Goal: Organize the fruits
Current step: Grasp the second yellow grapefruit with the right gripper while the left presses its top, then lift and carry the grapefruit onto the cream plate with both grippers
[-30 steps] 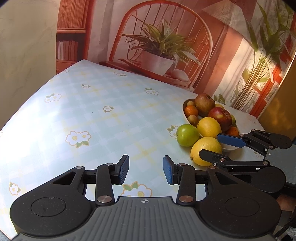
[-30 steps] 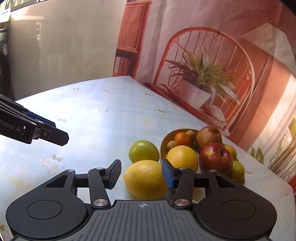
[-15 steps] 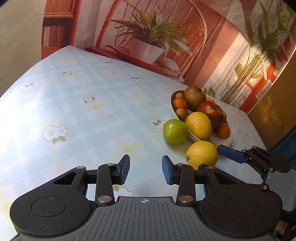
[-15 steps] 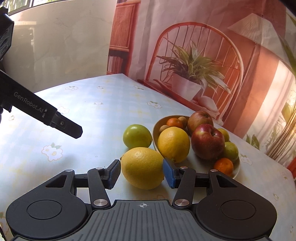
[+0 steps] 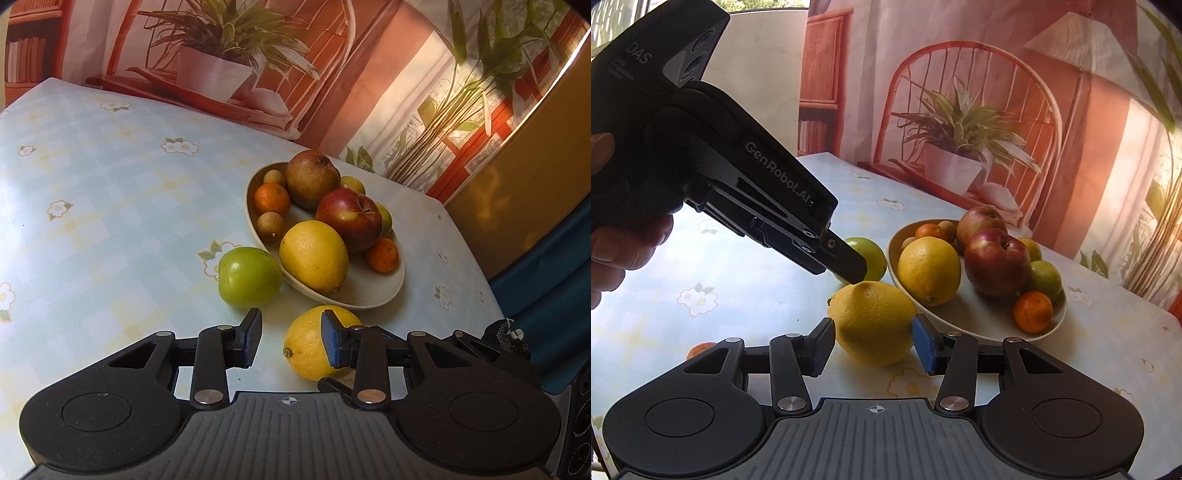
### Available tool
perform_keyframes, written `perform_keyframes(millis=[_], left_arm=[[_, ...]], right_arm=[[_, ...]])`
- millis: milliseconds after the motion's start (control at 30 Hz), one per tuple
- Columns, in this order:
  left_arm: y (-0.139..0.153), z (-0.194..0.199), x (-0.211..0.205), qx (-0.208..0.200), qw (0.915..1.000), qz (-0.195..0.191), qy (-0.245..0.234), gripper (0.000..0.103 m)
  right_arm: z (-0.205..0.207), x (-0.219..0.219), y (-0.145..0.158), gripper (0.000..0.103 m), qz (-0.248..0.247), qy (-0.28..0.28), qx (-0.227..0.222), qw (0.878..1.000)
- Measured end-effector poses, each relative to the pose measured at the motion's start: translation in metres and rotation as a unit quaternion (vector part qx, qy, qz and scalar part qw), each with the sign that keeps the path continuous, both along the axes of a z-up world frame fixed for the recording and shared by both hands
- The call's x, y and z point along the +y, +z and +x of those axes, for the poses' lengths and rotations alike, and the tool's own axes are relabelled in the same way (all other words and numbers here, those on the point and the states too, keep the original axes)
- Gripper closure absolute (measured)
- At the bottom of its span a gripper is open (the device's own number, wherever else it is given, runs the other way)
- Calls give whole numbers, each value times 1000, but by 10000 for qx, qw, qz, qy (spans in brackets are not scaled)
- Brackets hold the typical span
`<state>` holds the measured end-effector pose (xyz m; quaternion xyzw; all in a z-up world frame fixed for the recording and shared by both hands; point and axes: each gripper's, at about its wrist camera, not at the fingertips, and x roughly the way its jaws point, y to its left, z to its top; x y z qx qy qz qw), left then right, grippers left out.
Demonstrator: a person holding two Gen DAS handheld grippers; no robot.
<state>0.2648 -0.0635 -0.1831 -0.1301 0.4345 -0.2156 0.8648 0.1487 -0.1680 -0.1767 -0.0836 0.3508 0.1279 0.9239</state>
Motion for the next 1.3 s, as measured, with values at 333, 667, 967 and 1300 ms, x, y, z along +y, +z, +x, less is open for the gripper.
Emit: perform_keyframes(millis=[333, 667, 967, 1300], left_arm=[[4, 15, -10, -137, 9995, 265, -35, 66], [5, 19, -18, -166, 9994, 280, -145, 66], [5, 10, -32, -112, 9984, 157, -527, 66], [-2, 8, -44, 74, 9968, -106, -783, 65]], right_arm=[[10, -9, -7, 61, -171, 262, 137, 9994], [19, -14, -17, 54, 200, 169, 328, 9991], [9, -29, -13, 55, 810, -474, 651, 9935], [-10, -55, -16, 55, 1808, -1180, 969, 9716]])
